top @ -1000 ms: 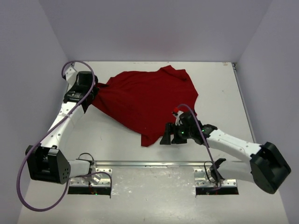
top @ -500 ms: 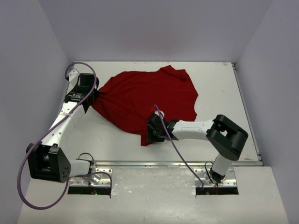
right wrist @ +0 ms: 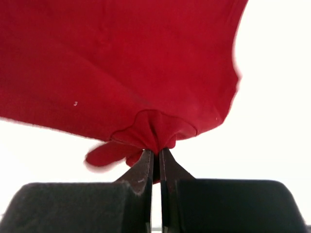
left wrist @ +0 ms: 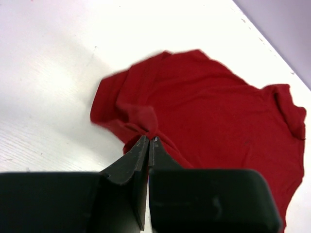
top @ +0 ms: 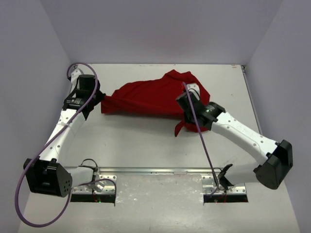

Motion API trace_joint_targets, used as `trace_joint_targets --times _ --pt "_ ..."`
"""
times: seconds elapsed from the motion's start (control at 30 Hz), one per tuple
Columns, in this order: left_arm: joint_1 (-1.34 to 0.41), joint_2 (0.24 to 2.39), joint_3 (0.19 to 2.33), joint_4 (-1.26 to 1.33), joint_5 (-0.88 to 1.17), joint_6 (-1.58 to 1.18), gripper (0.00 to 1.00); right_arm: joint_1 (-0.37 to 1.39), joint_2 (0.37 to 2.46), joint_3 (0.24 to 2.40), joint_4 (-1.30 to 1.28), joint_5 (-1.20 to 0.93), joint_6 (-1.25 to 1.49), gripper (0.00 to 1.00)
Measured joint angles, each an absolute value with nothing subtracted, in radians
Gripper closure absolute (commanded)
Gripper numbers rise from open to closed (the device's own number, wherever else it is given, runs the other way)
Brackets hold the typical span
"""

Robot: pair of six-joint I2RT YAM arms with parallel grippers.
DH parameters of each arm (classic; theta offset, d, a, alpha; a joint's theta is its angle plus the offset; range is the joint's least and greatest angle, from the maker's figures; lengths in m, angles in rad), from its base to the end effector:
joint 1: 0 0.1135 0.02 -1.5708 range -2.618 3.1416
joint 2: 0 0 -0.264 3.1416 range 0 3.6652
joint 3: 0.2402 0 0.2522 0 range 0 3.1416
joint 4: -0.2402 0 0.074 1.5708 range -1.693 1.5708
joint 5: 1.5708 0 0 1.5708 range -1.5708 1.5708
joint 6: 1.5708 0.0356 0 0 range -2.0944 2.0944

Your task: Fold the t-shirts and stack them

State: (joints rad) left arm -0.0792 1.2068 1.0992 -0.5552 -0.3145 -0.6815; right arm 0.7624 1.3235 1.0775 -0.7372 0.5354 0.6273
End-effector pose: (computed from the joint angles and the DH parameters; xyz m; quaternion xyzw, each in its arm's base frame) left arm 0.2611 -0.0097 0.3272 -0.3289 0.8273 -0.0301 0.4544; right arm 0.2046 0.1703 0.2809 0.0141 0.9261 -0.0157 0.3766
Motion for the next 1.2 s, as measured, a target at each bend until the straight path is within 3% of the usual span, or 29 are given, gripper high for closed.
trace_joint_targets --times 0.17,0.2,0.27,0.3,0.37,0.4,0.53,0.73,0.83,1.13,1.2 --pt "-0.079 1.157 1.021 -0.495 -0.296 -0.702 1.0 0.768 1.552 1.535 -0.945 0.51 0.393 0.94" --pt "-0.079 1.147 0.988 -0.486 -0.297 -0.712 1.0 0.797 1.618 1.578 -0.947 0.486 0.371 0.9" --pt "-0.079 1.137 0.922 -0.482 -0.312 -0.726 1.0 0.868 1.739 1.586 -0.937 0.44 0.355 0.59" --pt "-0.079 1.137 0.899 -0.488 -0.324 -0.733 1.0 0.907 1.803 1.563 -0.926 0.404 0.35 0.5" --pt "-0.079 1.139 0.863 -0.507 -0.357 -0.742 1.0 0.98 1.913 1.484 -0.901 0.327 0.354 0.16" --pt "-0.079 1.139 0.854 -0.513 -0.371 -0.745 1.0 1.01 1.945 1.433 -0.886 0.295 0.36 0.1" --pt "-0.079 1.14 0.841 -0.519 -0.418 -0.765 1.0 1.028 1.911 1.267 -0.884 0.23 0.391 0.08" --pt "-0.079 1.14 0.833 -0.514 -0.452 -0.778 1.0 0.724 1.343 0.891 -0.613 0.148 0.498 0.19" --pt "-0.079 1.14 0.828 -0.5 -0.447 -0.779 1.0 0.566 1.197 0.731 -0.496 0.108 0.547 0.17" --pt "-0.079 1.139 0.822 -0.488 -0.41 -0.76 1.0 0.285 1.463 0.615 -0.199 -0.136 0.679 0.19" --pt "-0.079 1.139 0.822 -0.484 -0.401 -0.756 1.0 0.272 1.538 0.668 -0.143 -0.178 0.7 0.36"
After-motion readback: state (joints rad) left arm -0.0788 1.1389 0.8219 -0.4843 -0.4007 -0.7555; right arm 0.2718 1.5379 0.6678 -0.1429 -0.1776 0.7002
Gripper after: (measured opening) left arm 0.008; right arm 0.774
